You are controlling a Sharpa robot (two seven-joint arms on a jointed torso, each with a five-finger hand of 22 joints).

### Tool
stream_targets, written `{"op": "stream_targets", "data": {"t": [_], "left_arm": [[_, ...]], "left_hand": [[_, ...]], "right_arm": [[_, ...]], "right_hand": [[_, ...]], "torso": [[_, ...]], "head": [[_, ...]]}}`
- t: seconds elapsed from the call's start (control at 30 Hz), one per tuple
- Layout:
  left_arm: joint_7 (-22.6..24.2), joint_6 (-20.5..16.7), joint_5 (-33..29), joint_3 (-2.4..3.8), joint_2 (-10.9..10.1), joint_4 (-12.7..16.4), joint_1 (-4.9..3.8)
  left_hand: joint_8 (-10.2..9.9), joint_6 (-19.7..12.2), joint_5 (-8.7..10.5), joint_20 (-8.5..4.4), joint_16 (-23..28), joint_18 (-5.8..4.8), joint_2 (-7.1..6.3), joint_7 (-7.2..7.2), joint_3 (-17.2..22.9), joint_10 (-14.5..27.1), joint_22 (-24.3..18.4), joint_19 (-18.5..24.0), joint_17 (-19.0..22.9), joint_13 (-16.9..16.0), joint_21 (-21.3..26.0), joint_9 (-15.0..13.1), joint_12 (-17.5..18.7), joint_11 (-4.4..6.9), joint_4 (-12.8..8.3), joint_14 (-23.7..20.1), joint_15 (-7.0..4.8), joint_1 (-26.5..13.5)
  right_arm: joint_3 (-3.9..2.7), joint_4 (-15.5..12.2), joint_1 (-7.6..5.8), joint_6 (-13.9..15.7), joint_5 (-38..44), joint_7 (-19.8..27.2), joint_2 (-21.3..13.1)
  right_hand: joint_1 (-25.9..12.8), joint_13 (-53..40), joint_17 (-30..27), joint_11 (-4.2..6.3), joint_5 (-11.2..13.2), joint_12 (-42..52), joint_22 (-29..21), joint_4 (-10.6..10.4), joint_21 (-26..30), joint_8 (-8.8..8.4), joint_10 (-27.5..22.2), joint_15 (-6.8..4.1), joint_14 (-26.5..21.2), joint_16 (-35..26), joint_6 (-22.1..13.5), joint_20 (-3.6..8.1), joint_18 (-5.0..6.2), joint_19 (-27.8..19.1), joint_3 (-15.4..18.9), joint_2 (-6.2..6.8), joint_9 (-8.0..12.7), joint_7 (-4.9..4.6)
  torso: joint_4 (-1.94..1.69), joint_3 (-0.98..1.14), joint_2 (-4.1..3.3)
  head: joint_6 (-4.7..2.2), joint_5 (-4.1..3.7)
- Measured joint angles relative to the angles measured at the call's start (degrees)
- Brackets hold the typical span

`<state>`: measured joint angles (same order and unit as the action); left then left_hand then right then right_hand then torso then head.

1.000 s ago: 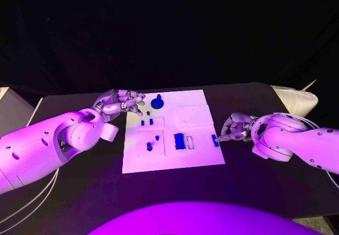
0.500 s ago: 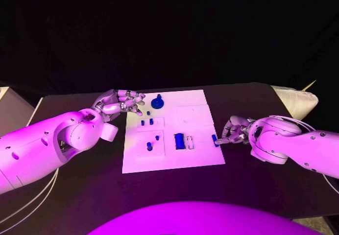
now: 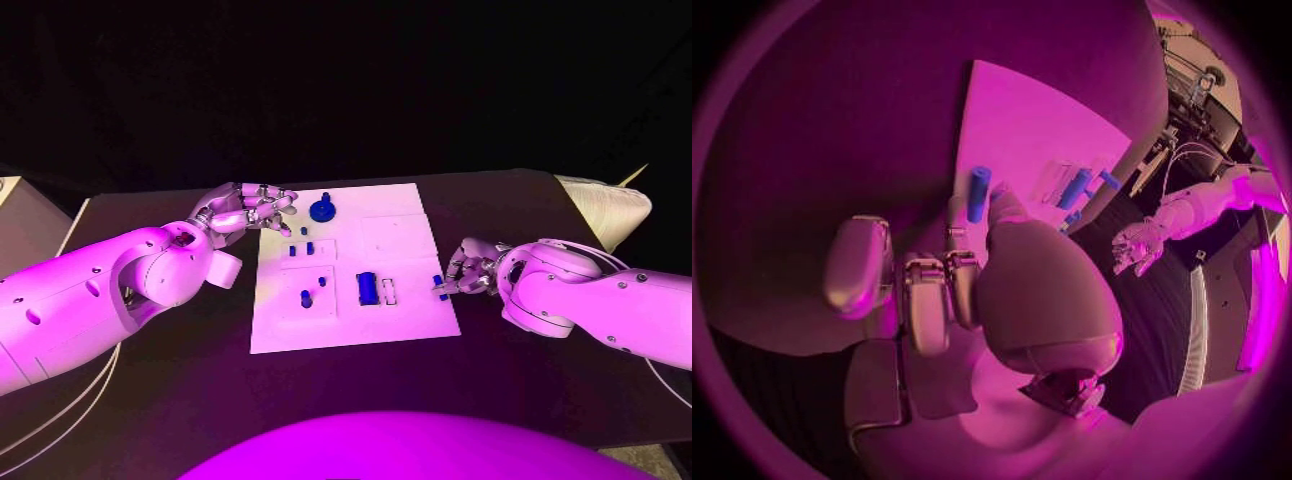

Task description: Assemble the parts on the task board

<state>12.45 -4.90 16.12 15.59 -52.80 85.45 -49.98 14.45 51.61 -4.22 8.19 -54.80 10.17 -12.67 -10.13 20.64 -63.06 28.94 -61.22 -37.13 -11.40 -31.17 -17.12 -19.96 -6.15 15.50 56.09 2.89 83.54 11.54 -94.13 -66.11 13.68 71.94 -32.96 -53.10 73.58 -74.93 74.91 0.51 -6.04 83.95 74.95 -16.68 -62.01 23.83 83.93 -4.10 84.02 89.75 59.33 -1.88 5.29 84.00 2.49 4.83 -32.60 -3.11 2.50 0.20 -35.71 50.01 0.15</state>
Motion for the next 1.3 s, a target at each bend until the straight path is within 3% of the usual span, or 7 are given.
{"op": "stream_targets", "data": {"t": [0.23, 0.57, 0.73, 0.83, 1.0, 1.17, 1.3], "left_arm": [[-0.1, 0.0, 0.0, 0.0, 0.0, 0.0, 0.0], [-0.2, 0.1, 0.0, 0.0, -0.2, 0.0, 0.0], [-0.2, 0.2, 0.0, 0.0, -0.2, 0.1, 0.01], [-0.3, 0.2, 0.0, 0.0, -0.3, 0.1, 0.01], [-0.3, 0.2, 0.0, 0.0, -0.3, 0.1, 0.01], [-0.3, 0.3, 0.0, 0.0, -0.3, 0.1, 0.01], [-0.3, 0.3, 0.0, 0.0, -0.3, 0.1, 0.01]], "left_hand": [[0.0, 0.0, 0.0, 0.0, 0.0, 0.0, 0.3, 0.0, 0.0, 0.2, 0.1, 0.0, 0.1, -0.1, 0.0, 0.0, -0.2, -0.2, 0.0, 0.0, 0.0, 0.3], [0.0, 0.0, 0.0, 0.0, 0.0, 0.0, 0.3, 0.0, 0.0, 0.4, 0.1, 0.0, 0.1, -0.1, 0.0, -0.1, -0.2, 0.01, 0.0, 0.0, 0.0, 0.3], [0.0, 0.0, 0.0, 0.0, 0.0, 0.0, 0.3, 0.0, 0.0, 0.4, 0.1, 0.0, 0.1, -0.1, 0.0, -0.1, -0.2, 0.01, 0.0, 0.0, 0.0, 0.3], [0.0, 0.0, 0.0, 0.0, 0.0, 0.0, 0.3, 0.0, 0.0, 0.4, 0.2, 0.0, 0.1, -0.2, 0.0, -0.1, -0.2, 0.01, 0.0, 0.0, 0.0, 0.3], [0.0, 0.0, 0.0, 0.0, 0.0, 0.0, 0.3, 0.0, 0.0, 0.4, 0.2, 0.0, 0.0, -0.2, -0.2, 0.0, -0.2, 0.01, 0.0, 0.0, 0.0, 0.3], [0.0, 0.0, 0.0, 0.0, 0.0, 0.0, 0.3, 0.0, 0.0, 0.4, 0.2, 0.0, 0.0, -0.2, -0.2, 0.0, -0.2, 0.0, 0.0, 0.0, 0.0, 0.3], [0.0, 0.0, 0.0, 0.0, 0.0, 0.0, 0.3, 0.0, 0.0, 0.4, 0.2, 0.0, 0.1, -0.2, -0.2, 0.0, -0.2, 0.0, 0.0, 0.0, 0.0, 0.3]], "right_arm": [[0.0, 0.8, 0.06, 0.6, 0.3, -0.3, 1.2], [-0.22, 2.5, 0.61, 0.3, 1.9, -0.8, 2.8], [-0.38, 2.7, 0.76, -0.1, 2.7, -0.8, 3.4], [-0.43, 2.6, 0.8, -0.3, 3.1, -0.8, 3.6], [-0.45, 2.0, 0.87, -0.1, 3.6, -0.7, 3.5], [-0.4, 1.0, 0.99, 1.0, 3.1, -0.7, 2.8], [-0.24, 0.0, 0.91, 2.0, 1.0, -0.7, 2.4]], "right_hand": [[0.7, 0.0, 0.0, 0.21, -1.0, 0.0, 0.0, 0.1, -0.2, 0.11, 0.2, 0.0, 0.0, 0.0, 0.1, 0.0, 0.0, 0.0, -0.8, -0.69, -0.1, 0.08], [4.4, 0.0, 0.0, 0.42, -3.5, 0.0, 0.0, 0.6, -0.2, 0.64, 0.0, -0.44, 0.0, 0.0, 0.4, 0.0, 0.0, 0.0, -2.6, 0.99, -0.4, 0.15], [7.2, 0.0, 0.0, 0.42, -0.8, -0.2, 0.0, 0.4, 0.0, 0.02, 0.0, -0.44, 0.0, 0.0, 0.5, 0.0, 0.0, 0.0, -5.3, 1.82, -0.4, 0.09], [8.6, 0.0, 0.0, 0.42, -1.0, -0.2, 0.0, 0.4, 0.2, -0.12, 0.0, -0.44, 0.0, 0.0, 0.4, 0.0, 0.0, 0.0, -7.2, 2.49, -0.4, 0.08], [9.4, 0.0, 0.0, 0.41, -5.5, -0.2, 0.0, 0.1, 0.3, -0.86, 0.0, -0.43, 0.0, 0.0, 0.4, 0.0, 0.0, 0.0, -10.5, 3.18, -0.4, 0.02], [9.1, 0.0, 0.0, 0.48, -12.8, -0.2, 0.0, -2.1, 0.3, -1.21, 0.1, -0.43, 0.0, 0.0, 0.4, 0.44, 0.0, 0.0, -14.6, 4.12, 0.3, 0.3], [7.9, 0.0, 0.0, 0.62, -14.3, -0.2, 0.0, -2.0, 0.3, -0.83, 0.2, -0.43, 0.0, 0.0, 0.3, 0.44, 0.0, 0.0, -17.2, 5.34, 1.3, 0.41]], "torso": [[-0.03, -0.03, 0.0], [-0.05, -0.06, 0.02], [-0.05, -0.07, 0.03], [-0.04, -0.06, 0.03], [-0.03, -0.07, 0.03], [-0.01, -0.05, 0.03], [0.01, -0.04, 0.03]], "head": [[0.0, 0.01], [0.0, 0.16], [0.0, 0.2], [0.0, 0.24], [0.0, 0.24], [0.0, 0.27], [0.0, 0.29]]}}
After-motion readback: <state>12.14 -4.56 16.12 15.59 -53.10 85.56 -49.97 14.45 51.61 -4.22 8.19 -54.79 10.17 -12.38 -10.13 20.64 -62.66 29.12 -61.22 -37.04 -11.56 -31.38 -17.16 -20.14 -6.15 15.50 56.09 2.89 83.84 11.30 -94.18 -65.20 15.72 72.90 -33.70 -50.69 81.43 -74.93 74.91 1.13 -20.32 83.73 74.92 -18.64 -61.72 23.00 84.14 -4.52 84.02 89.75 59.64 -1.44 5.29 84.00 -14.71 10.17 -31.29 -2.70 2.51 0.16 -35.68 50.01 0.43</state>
